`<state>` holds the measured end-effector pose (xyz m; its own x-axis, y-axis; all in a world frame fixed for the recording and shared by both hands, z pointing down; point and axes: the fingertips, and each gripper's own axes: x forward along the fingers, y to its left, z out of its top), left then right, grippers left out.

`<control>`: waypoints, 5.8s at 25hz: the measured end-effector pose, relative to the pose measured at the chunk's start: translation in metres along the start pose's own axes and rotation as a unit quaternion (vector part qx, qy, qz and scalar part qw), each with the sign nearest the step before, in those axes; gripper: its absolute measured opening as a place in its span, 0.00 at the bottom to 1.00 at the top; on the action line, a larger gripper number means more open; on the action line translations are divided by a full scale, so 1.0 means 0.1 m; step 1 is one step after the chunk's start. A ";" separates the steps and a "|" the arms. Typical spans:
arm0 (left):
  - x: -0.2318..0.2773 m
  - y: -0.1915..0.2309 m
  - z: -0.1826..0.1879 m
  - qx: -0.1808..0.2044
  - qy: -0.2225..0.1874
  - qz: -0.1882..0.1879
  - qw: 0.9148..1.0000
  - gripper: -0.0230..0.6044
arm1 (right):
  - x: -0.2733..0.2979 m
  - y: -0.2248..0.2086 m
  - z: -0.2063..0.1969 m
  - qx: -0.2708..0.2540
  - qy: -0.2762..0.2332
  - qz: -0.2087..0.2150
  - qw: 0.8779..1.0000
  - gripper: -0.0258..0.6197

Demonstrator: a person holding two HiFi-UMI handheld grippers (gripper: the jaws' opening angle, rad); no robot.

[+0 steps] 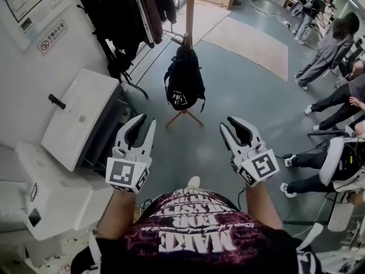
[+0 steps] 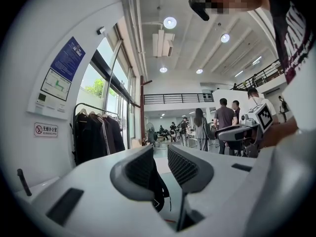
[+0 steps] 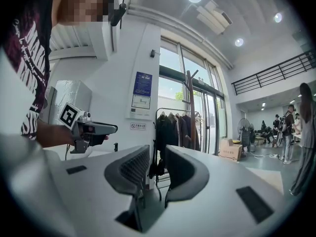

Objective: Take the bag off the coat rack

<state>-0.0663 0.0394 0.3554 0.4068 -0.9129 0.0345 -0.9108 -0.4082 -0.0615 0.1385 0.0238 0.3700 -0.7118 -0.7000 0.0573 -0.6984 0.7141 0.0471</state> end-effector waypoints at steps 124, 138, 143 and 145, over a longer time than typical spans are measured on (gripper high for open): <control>3.28 1.65 -0.48 -0.006 0.029 -0.106 0.994 0.18 | 3.01 -1.97 -0.35 0.038 0.045 -0.026 0.998 0.22; 3.73 1.39 -0.96 -0.011 0.083 -0.149 0.985 0.18 | 3.27 -2.18 -0.87 0.073 0.093 0.004 0.993 0.23; 3.89 1.26 -1.10 -0.014 0.090 -0.165 0.982 0.18 | 3.38 -2.19 -1.01 0.094 0.098 0.021 0.990 0.23; 3.95 1.21 -1.15 -0.015 0.094 -0.170 0.981 0.18 | 3.42 -2.19 -1.05 0.099 0.102 0.025 0.990 0.23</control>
<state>-0.0243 -0.3699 0.4767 0.6704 -0.7049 0.2315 -0.7270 -0.6865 0.0149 0.0560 -0.3713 0.4837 -0.7303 -0.6337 0.2553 -0.6779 0.7184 -0.1559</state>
